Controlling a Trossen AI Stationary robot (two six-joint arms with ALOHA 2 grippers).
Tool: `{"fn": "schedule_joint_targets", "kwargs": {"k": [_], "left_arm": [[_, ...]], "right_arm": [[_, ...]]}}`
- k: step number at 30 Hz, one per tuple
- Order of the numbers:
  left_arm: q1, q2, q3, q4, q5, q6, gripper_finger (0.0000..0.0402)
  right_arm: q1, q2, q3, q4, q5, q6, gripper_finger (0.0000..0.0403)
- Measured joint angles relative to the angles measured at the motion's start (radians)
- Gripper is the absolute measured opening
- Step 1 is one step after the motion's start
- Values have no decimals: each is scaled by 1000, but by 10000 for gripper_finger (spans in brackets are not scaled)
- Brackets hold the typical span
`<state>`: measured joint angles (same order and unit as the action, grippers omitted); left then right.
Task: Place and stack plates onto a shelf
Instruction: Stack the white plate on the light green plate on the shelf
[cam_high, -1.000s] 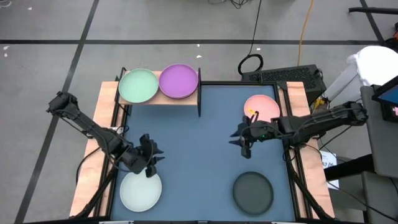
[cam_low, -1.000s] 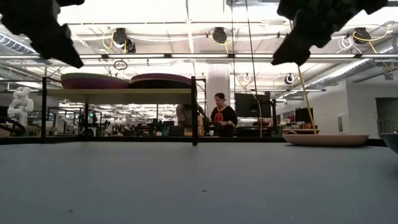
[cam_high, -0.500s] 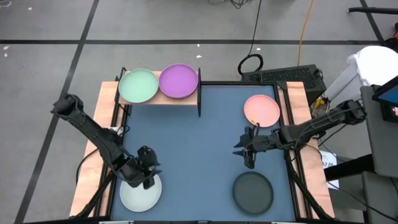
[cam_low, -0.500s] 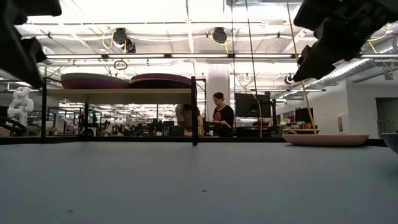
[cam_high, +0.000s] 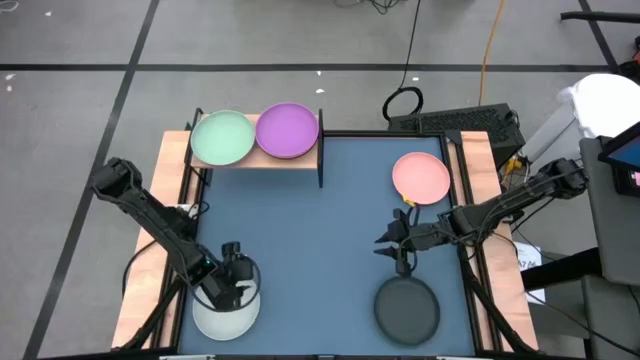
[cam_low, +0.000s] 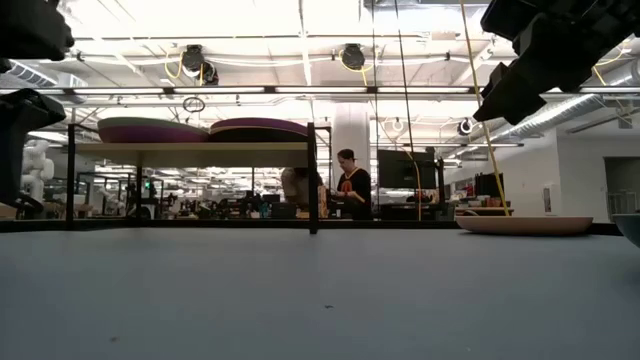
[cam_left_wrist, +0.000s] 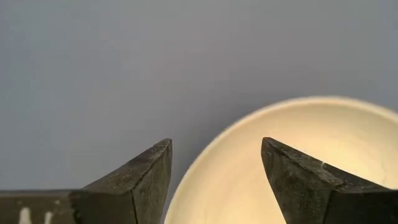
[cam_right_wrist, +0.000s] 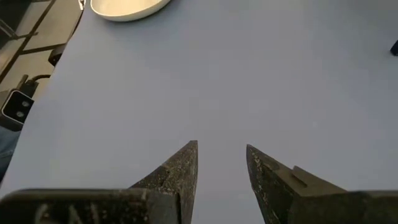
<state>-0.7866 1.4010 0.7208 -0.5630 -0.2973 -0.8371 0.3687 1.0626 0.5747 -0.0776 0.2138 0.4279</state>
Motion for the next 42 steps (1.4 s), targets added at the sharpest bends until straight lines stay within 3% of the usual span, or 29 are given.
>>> {"fn": "schedule_joint_targets", "kwargs": {"k": [11, 15, 26, 42], "left_arm": [[63, 0, 0, -95, 84, 235, 250], [94, 0, 0, -99, 139, 279, 223], [106, 0, 0, -133, 151, 292, 123], [105, 0, 0, -143, 168, 307, 110]], "right_arm": [[0, 0, 0, -1, 0, -24, 118], [0, 0, 0, -1, 0, -29, 118], [0, 0, 0, -2, -5, -32, 118], [0, 0, 0, -2, -5, -32, 118]]}}
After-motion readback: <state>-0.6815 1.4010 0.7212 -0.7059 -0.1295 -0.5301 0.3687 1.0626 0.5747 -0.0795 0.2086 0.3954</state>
